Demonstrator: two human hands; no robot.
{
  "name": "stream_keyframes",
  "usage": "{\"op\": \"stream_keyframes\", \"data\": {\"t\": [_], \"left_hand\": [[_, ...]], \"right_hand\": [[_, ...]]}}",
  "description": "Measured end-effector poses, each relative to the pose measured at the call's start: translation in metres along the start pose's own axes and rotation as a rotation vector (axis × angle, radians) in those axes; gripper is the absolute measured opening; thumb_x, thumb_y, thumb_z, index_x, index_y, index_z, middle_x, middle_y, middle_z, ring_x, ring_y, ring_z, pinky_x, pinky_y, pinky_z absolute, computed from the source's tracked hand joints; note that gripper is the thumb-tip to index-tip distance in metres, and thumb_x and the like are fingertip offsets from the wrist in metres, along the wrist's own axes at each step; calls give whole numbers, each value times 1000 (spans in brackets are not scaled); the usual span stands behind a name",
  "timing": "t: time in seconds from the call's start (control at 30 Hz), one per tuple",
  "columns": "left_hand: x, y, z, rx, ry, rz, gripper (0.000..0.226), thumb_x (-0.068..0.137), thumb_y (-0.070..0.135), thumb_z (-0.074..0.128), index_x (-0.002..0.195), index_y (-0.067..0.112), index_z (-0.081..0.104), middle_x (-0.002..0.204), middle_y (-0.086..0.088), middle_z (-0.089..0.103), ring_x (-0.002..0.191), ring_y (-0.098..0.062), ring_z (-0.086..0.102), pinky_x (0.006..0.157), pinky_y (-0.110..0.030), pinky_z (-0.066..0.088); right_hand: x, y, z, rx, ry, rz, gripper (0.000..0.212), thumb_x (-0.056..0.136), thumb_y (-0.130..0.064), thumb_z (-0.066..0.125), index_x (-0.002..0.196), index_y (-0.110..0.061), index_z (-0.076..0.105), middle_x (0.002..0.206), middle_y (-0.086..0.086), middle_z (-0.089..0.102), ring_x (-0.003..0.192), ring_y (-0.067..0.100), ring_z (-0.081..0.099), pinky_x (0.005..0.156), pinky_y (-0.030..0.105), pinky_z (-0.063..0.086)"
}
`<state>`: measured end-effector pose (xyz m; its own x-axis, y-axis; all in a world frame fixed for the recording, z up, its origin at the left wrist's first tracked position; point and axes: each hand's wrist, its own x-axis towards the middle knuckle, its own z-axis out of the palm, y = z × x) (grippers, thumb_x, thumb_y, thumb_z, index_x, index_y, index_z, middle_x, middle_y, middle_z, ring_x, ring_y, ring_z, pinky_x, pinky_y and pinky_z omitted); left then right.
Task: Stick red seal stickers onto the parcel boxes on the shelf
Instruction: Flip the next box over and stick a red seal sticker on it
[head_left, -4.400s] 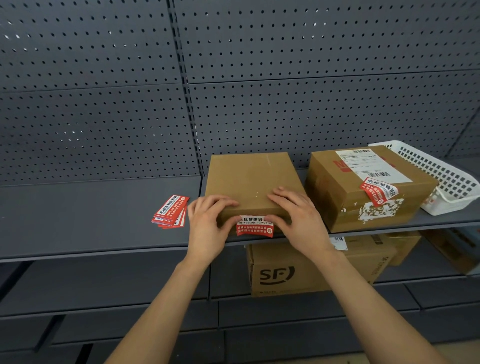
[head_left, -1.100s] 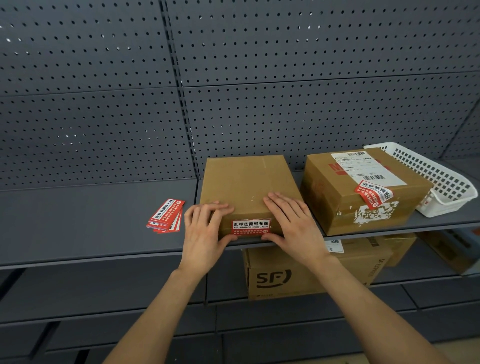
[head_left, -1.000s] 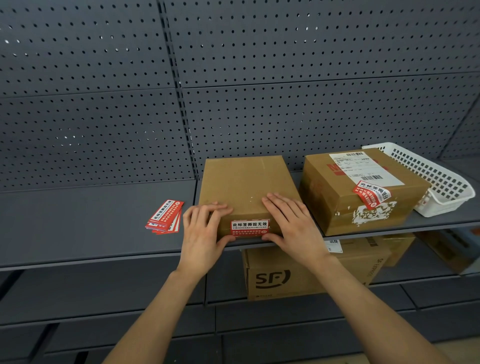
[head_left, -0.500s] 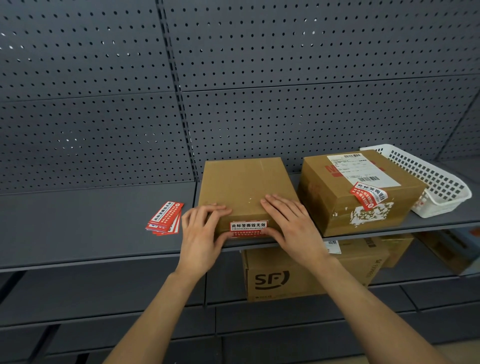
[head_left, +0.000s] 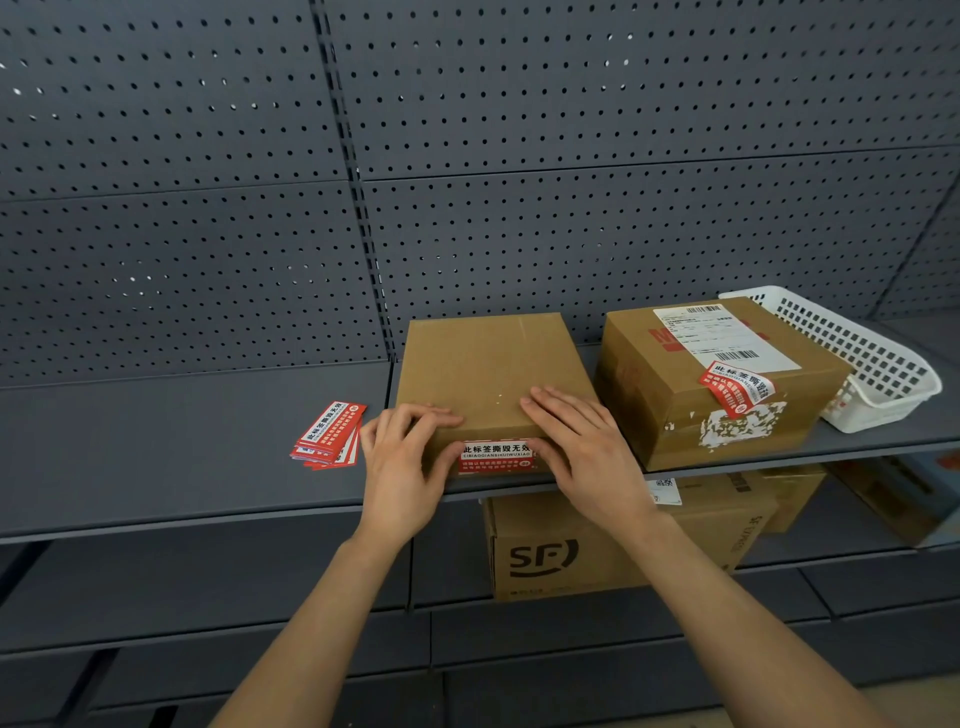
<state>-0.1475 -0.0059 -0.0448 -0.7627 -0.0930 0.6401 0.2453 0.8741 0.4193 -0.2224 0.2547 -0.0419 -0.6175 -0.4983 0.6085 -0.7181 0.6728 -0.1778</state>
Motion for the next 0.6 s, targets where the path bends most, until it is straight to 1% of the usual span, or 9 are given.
{"op": "stream_keyframes", "data": {"t": [0.13,0.3,0.43,0.5,0.6], "left_hand": [[1,-1,-1,-20,-3,-8,27,97,36,79,124,33,72,127,12,62,126,-16,55,109,-42,33],[1,0,-1,-57,-8,-46,27,96,35,80,122,34,73,126,14,63,126,-15,55,110,-47,34],[1,2,-1,-88,4,-66,24,97,35,78,121,35,72,126,17,62,126,-12,54,111,-52,35],[0,6,0,-107,25,-83,24,97,46,75,119,36,72,124,19,61,125,-9,53,111,-48,34],[0,15,4,-71,57,-119,39,89,63,79,116,36,71,122,19,58,122,-9,51,108,-37,30]], "right_hand": [[1,-3,-1,49,14,31,52,109,-35,62,160,-28,51,165,-8,50,157,11,39,128,46,34],[0,-6,-4,66,-4,62,53,109,-37,62,160,-29,52,166,-10,49,157,8,37,129,48,33],[1,-14,-5,33,4,100,60,106,-59,56,158,-29,53,166,-10,49,158,7,35,132,46,28],[3,-21,-1,24,54,134,63,103,-66,57,152,-25,60,160,-7,55,154,10,42,130,46,31],[7,-27,5,28,118,169,65,98,-71,62,141,-22,69,151,-4,63,148,13,50,127,47,34]]}}
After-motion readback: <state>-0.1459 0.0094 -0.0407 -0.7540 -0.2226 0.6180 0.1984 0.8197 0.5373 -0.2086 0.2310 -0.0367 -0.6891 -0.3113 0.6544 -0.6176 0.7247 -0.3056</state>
